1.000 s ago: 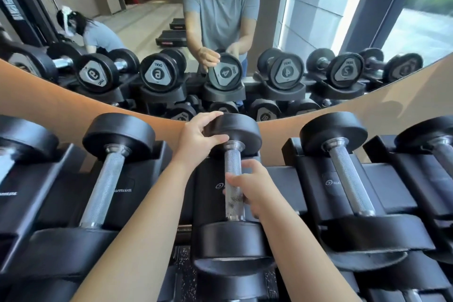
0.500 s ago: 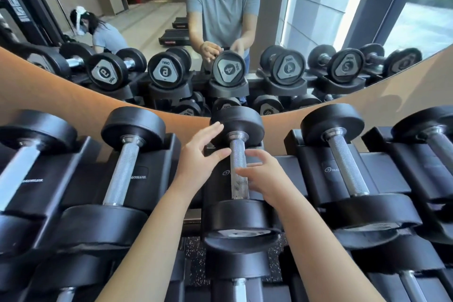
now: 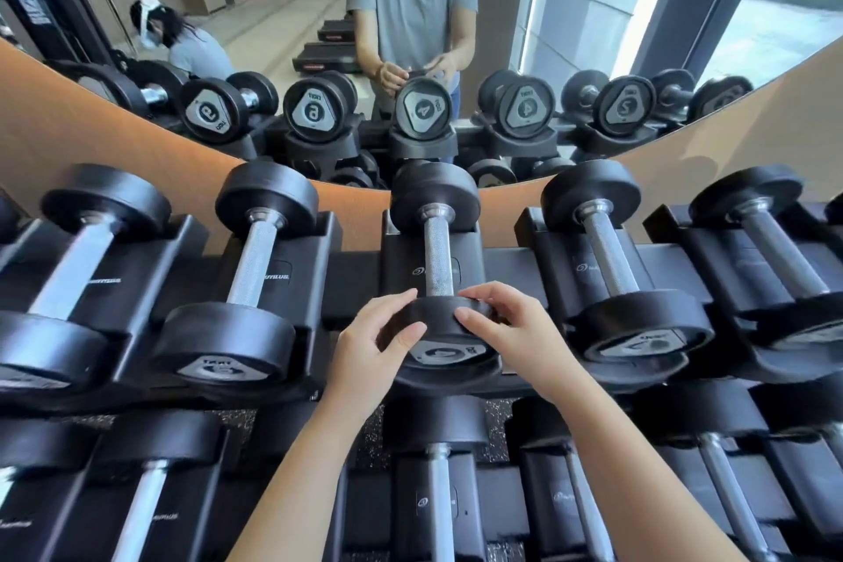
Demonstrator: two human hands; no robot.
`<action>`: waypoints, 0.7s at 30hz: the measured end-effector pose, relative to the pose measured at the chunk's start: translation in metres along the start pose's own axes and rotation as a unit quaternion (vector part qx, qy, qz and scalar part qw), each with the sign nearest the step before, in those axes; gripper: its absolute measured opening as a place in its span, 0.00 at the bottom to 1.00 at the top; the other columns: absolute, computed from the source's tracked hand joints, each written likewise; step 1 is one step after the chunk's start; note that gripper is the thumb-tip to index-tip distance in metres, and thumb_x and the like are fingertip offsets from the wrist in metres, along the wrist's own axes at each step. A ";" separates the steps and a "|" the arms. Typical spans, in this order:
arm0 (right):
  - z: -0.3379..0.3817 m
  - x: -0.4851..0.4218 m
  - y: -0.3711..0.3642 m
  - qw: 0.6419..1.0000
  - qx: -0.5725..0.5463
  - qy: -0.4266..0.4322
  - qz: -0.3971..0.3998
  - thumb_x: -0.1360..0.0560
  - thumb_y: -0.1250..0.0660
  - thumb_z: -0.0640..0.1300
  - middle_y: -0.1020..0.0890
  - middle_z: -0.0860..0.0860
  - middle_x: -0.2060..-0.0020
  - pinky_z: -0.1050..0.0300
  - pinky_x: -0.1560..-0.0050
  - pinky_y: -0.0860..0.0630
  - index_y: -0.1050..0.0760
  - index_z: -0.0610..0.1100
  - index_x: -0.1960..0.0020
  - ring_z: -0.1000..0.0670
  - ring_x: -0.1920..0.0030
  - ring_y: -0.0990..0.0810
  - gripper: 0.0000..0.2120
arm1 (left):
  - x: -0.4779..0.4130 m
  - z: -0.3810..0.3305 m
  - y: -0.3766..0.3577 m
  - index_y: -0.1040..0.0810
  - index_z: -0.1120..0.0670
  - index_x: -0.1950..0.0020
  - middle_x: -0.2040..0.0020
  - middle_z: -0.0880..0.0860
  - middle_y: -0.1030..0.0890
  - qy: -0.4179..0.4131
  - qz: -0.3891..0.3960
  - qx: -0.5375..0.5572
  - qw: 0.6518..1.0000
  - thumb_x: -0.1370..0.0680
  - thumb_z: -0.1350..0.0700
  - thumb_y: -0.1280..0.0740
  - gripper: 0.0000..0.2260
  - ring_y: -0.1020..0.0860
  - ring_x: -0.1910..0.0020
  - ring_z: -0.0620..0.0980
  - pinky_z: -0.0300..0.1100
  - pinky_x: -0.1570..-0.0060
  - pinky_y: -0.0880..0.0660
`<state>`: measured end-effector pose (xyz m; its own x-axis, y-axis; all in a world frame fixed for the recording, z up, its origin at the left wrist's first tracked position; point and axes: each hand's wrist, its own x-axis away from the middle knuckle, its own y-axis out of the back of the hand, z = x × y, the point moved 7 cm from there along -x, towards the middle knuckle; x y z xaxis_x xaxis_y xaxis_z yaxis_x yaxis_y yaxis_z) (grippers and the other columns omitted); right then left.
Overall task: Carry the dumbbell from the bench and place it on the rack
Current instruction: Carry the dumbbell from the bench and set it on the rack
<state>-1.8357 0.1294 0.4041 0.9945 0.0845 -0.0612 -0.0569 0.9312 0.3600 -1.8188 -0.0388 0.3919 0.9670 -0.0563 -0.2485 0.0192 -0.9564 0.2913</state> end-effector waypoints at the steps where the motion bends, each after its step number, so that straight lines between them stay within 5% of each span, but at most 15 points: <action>1: 0.000 0.003 0.000 0.999 0.041 0.012 0.002 0.29 0.30 0.47 0.26 0.60 0.63 0.68 0.58 0.33 0.23 0.50 0.48 0.62 0.62 0.28 0.10 | 0.002 0.000 0.000 0.26 0.47 0.39 0.41 0.47 0.24 0.002 0.001 -0.004 1.000 0.28 0.51 0.33 0.18 0.27 0.39 0.44 0.48 0.36 0.32; 8: 0.001 0.011 -0.001 0.990 0.134 0.051 0.018 0.32 0.28 0.47 0.28 0.54 0.56 0.83 0.57 0.39 0.29 0.51 0.39 0.64 0.56 0.29 0.23 | 0.006 0.000 -0.001 0.29 0.48 0.36 0.40 0.49 0.26 -0.006 0.010 -0.064 0.998 0.27 0.59 0.32 0.20 0.28 0.39 0.47 0.52 0.37 0.31; 13: -0.018 0.012 0.001 0.995 0.103 0.012 -0.004 0.33 0.27 0.40 0.23 0.45 0.48 0.61 0.44 0.32 0.28 0.49 0.41 0.48 0.47 0.25 0.22 | 0.002 -0.004 -0.001 0.27 0.51 0.39 0.45 0.49 0.25 -0.017 -0.009 -0.099 0.995 0.28 0.60 0.31 0.18 0.26 0.44 0.49 0.47 0.41 0.30; 17: -0.012 0.010 0.001 0.993 0.113 0.041 -0.021 0.35 0.26 0.39 0.24 0.47 0.53 0.75 0.55 0.36 0.27 0.46 0.41 0.50 0.53 0.27 0.24 | 0.006 0.007 0.001 0.28 0.45 0.42 0.44 0.45 0.25 0.008 -0.039 -0.040 0.998 0.28 0.62 0.32 0.19 0.27 0.41 0.46 0.38 0.41 0.34; 21: 0.005 0.006 -0.003 0.979 0.191 0.075 -0.013 0.34 0.26 0.42 0.29 0.50 0.57 0.65 0.57 0.38 0.27 0.45 0.39 0.49 0.56 0.28 0.25 | 0.012 0.025 0.000 0.27 0.49 0.41 0.38 0.52 0.24 0.069 -0.039 0.088 0.993 0.26 0.66 0.35 0.18 0.28 0.37 0.49 0.51 0.33 0.35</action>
<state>-1.8292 0.1256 0.4073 0.9696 0.1402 -0.2005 0.0335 0.7357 0.6765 -1.8136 -0.0463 0.3661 0.9902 0.0489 -0.1308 0.0632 -0.9922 0.1073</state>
